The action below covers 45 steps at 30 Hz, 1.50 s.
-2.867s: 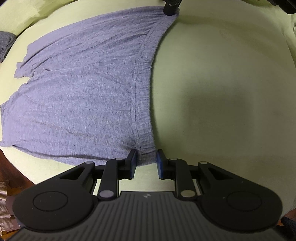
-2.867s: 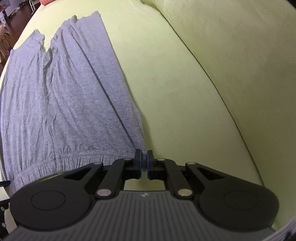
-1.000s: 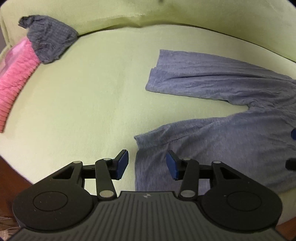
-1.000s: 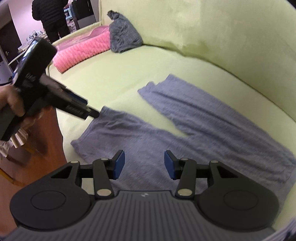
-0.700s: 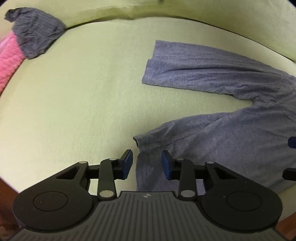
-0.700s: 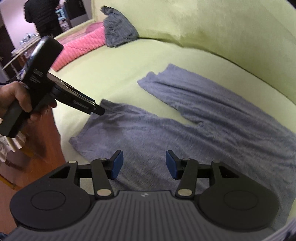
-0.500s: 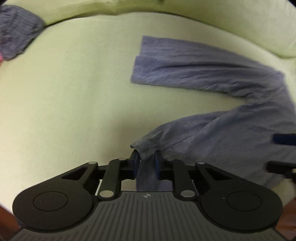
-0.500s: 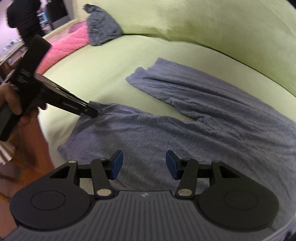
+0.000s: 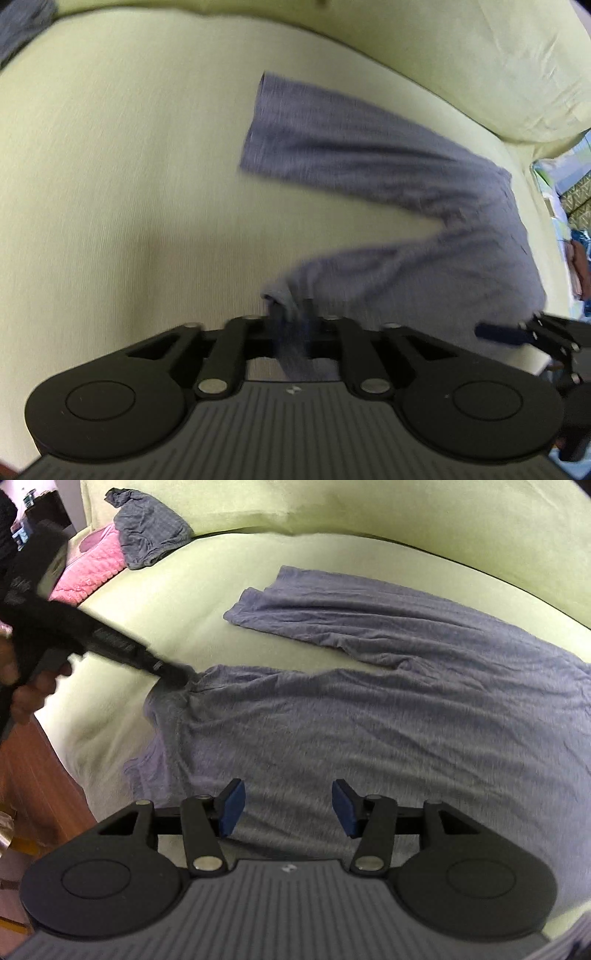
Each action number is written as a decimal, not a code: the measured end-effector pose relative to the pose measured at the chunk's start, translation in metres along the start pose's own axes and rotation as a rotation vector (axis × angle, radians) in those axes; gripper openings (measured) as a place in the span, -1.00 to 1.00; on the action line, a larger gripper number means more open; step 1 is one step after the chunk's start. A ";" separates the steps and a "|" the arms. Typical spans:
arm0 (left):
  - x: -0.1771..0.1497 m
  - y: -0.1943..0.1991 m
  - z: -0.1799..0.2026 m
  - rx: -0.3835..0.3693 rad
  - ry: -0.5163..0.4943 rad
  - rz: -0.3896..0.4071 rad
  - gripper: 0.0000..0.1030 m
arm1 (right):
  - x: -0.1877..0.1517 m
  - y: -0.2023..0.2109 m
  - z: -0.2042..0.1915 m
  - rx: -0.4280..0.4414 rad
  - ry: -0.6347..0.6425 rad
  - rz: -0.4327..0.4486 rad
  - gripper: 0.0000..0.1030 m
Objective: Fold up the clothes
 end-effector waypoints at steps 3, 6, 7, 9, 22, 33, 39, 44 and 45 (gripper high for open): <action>-0.002 0.002 -0.001 -0.016 0.013 0.005 -0.09 | -0.002 -0.003 -0.002 0.010 0.001 -0.006 0.02; 0.004 -0.004 0.001 -0.022 0.007 0.003 -0.16 | -0.001 -0.004 -0.004 0.020 0.007 -0.015 0.02; 0.005 -0.006 0.002 -0.022 0.003 0.005 -0.22 | -0.001 -0.005 -0.004 0.023 0.009 -0.017 0.02; 0.008 -0.009 0.002 -0.027 -0.005 0.010 -0.84 | 0.000 -0.006 -0.006 0.030 0.019 -0.016 0.02; 0.035 0.003 -0.025 -0.072 0.106 0.156 -1.00 | -0.004 -0.015 -0.010 0.034 0.022 -0.020 0.02; -0.037 0.017 -0.028 -0.078 0.193 -0.058 -0.21 | -0.001 -0.012 -0.019 0.059 0.058 -0.042 0.03; -0.082 0.012 -0.007 -0.194 0.304 -0.144 -0.21 | -0.013 -0.009 -0.025 0.077 0.072 -0.093 0.05; -0.095 -0.003 -0.013 -0.257 0.602 -0.151 -0.21 | -0.025 -0.001 -0.021 0.077 0.069 -0.119 0.08; -0.097 -0.007 -0.016 -0.264 0.668 -0.152 -0.21 | -0.027 0.001 -0.019 0.076 0.069 -0.122 0.08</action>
Point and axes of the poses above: each gripper's, at about its wrist camera, not at the fingertips, and y roughly against the way its jaws point, z to its right, x to its top, the point moved 6 cm from there along -y, roughly the way its jaws point, and after that the axes turned 13 degrees about x, right-handed, at the moved point
